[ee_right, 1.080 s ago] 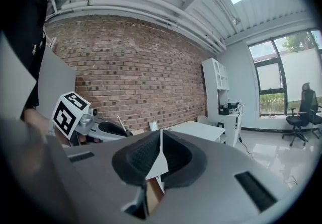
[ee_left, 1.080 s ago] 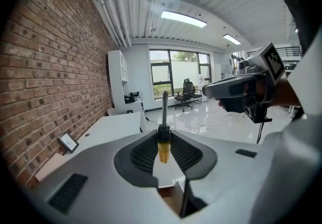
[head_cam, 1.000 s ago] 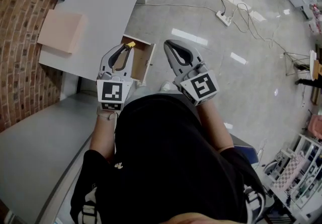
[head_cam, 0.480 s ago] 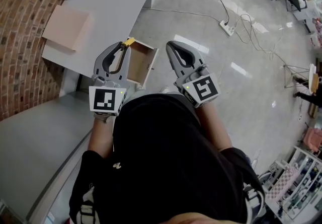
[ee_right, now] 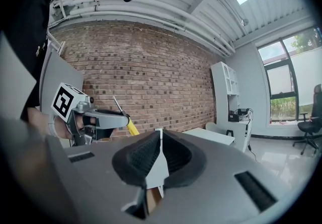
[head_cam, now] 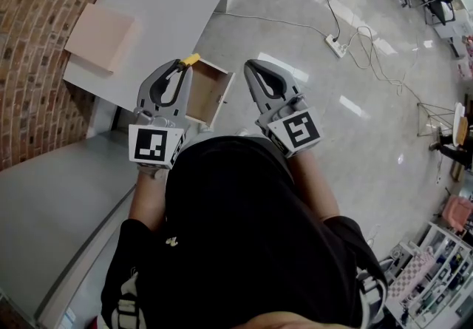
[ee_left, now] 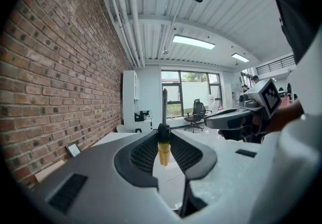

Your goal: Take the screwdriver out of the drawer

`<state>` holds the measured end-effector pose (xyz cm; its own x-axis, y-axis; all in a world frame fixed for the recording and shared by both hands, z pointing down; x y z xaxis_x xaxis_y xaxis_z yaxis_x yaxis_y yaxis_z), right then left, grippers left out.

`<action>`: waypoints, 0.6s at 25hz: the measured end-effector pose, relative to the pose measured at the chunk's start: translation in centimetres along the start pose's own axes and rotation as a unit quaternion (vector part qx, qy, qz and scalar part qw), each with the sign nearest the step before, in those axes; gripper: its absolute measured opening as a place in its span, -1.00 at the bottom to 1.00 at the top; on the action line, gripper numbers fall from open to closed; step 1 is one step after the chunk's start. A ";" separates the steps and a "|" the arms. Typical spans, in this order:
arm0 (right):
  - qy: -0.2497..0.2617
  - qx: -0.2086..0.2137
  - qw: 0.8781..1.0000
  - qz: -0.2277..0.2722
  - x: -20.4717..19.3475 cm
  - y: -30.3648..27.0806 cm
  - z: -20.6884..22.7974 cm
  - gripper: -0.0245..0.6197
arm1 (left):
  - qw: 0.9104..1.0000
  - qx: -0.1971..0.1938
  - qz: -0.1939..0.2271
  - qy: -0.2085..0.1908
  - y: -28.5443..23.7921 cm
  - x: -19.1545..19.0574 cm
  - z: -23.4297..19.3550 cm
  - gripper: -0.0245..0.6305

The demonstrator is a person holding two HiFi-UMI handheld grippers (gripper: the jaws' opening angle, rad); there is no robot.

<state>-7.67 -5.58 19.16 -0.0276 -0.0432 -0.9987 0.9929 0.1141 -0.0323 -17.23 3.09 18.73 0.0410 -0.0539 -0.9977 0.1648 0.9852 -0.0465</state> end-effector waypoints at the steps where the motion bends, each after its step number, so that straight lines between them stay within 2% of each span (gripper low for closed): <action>1: 0.004 0.004 1.000 0.002 0.0 0.0 0.0 -0.89 | 1.000 0.001 0.000 0.001 0.0 0.0 0.0 -0.68; 15: 0.003 0.003 1.000 -0.005 -0.7 0.8 0.2 -0.89 | 1.000 -0.002 -0.012 0.010 0.0 -0.9 1.0 -0.68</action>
<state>-6.88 -5.64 19.81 -0.0378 -0.0382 -0.9986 0.9933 0.1075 -0.0417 -16.31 3.01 19.70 0.0166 -0.0750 -0.9970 0.1616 0.9843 -0.0714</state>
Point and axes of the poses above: the fingertips, and each gripper's own axes: y backward along the fingers, z to its right, x out of its top, the point moved 1 cm from there along y, backward along the fingers, and after that the axes turned 6 degrees about z, right-handed, at the moved point
